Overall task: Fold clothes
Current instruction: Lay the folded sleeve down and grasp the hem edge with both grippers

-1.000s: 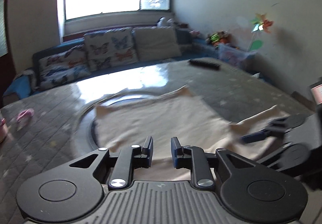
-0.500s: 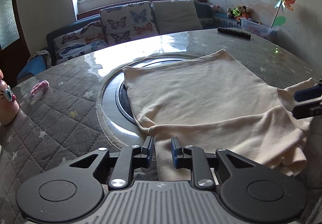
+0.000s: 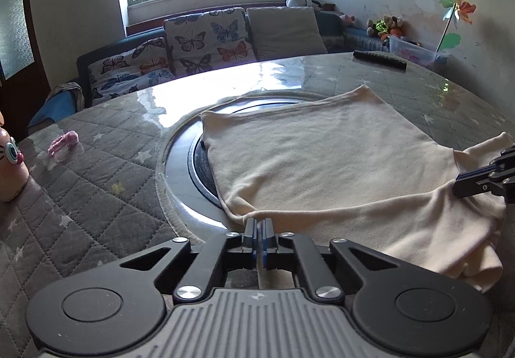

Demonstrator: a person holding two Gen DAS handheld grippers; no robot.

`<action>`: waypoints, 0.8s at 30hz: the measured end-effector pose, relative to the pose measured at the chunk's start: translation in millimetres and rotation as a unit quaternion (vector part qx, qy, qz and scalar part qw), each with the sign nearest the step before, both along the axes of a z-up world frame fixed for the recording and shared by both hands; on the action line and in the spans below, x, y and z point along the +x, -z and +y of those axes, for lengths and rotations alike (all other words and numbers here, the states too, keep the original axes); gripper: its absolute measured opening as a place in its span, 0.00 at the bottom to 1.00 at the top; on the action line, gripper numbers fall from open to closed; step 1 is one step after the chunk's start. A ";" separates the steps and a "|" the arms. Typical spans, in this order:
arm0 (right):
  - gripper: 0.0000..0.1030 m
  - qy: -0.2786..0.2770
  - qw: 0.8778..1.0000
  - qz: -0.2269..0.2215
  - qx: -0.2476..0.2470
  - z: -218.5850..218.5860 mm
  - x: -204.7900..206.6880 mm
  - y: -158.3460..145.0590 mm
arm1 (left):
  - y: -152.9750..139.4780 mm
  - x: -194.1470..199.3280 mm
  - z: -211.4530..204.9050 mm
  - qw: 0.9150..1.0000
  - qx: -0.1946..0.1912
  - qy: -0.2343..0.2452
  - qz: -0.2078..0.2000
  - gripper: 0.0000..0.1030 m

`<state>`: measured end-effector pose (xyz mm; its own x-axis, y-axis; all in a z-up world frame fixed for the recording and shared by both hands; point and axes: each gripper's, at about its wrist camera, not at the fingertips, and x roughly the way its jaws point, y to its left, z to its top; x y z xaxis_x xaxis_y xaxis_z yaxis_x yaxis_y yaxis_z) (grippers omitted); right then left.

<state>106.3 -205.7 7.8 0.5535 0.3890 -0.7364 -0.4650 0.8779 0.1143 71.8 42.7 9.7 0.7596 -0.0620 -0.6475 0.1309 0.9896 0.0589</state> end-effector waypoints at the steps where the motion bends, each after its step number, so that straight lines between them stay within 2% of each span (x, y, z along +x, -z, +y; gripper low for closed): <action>1: 0.02 0.003 1.000 0.002 0.004 -1.4 0.7 -0.3 | -1.0 -1.0 0.4 1.000 -0.001 0.000 -0.004 0.02; 5: 0.03 0.010 1.000 0.013 0.026 -7.3 5.4 -1.0 | -6.4 -6.9 -0.9 1.000 -0.001 0.026 -0.017 0.03; 8: 0.11 0.005 1.000 0.012 0.023 -5.4 5.9 1.0 | -6.7 -3.9 -1.2 1.000 0.001 0.027 -0.009 0.06; 10: 0.14 0.000 1.000 0.012 0.018 -2.4 5.2 3.3 | -3.6 -0.7 -2.7 1.000 0.006 0.022 -0.004 0.12; 12: 0.17 -0.002 1.000 0.011 0.012 0.2 5.3 5.5 | -0.2 2.4 -2.7 1.000 0.007 0.017 0.001 0.23; 14: 0.17 -0.003 1.000 0.012 0.009 2.0 5.6 7.4 | 3.1 5.0 -3.1 1.000 0.008 0.018 0.004 0.25; 17: 0.16 -0.006 1.000 0.010 0.004 4.1 5.3 7.7 | 8.0 8.9 -3.6 1.000 0.008 0.019 0.007 0.24; 18: 0.13 -0.007 1.000 0.009 0.003 4.4 4.9 7.0 | 9.0 9.8 -3.4 1.000 0.009 0.019 0.006 0.17; 21: 0.07 -0.008 1.000 -0.004 0.003 4.6 2.8 1.0 | 9.1 8.6 -2.3 1.000 0.010 0.017 -0.004 0.04; 24: 0.06 -0.008 0.999 -0.032 0.010 4.9 -0.2 -12.7 | 4.3 5.9 4.3 1.000 0.000 0.002 -0.017 0.02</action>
